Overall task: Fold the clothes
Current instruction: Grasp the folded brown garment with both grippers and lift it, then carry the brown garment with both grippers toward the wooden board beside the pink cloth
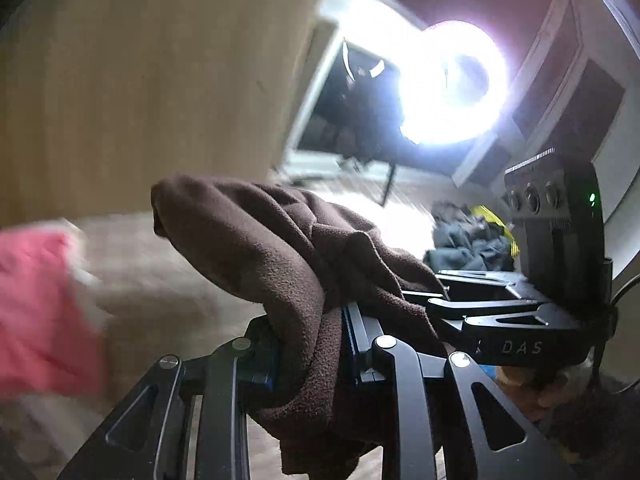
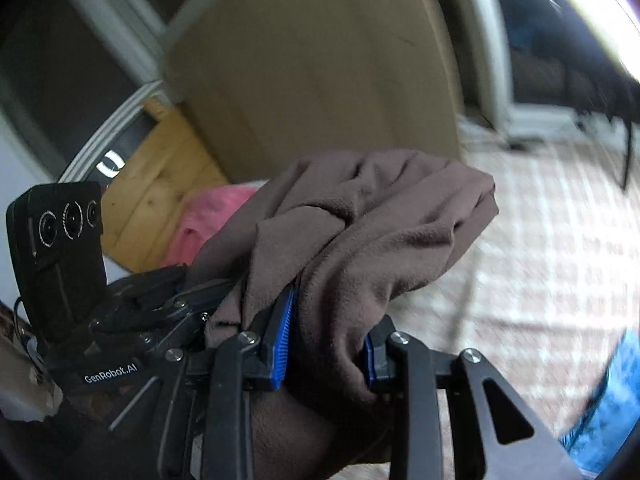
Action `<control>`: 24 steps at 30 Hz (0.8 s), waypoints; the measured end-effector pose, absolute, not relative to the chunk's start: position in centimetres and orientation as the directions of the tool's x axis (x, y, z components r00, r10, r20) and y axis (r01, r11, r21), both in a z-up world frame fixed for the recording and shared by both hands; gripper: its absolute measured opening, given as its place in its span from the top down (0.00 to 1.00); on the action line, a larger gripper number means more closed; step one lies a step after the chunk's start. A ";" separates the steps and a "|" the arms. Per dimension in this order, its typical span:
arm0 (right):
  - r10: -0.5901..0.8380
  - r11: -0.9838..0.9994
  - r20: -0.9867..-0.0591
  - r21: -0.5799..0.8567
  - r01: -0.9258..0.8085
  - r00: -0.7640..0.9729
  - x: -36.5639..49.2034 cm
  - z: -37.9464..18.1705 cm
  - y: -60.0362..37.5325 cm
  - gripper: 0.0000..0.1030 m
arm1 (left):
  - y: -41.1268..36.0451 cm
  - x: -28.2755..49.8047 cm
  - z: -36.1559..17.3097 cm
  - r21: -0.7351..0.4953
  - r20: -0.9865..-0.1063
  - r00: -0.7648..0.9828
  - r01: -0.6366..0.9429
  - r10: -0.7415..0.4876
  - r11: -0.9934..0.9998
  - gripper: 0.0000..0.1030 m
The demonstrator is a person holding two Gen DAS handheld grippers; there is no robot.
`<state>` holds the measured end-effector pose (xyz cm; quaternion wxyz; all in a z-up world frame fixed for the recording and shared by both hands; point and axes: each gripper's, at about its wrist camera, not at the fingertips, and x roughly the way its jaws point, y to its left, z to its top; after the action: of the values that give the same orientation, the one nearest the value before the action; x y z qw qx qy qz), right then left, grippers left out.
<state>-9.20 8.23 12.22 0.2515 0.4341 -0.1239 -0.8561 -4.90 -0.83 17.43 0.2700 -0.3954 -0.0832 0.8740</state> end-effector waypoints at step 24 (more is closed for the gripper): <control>-0.474 -0.878 -0.751 0.364 0.310 -0.460 -12.7 8.5 -15.9 0.68 | -33.6 -3.7 12.4 -0.029 -0.804 -0.594 0.028 0.006 -0.999 0.65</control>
<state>-12.69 -15.89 8.45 0.2304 0.4657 -0.0881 -0.8499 -3.71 -33.60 12.40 -0.0062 -0.4505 -0.0192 0.8925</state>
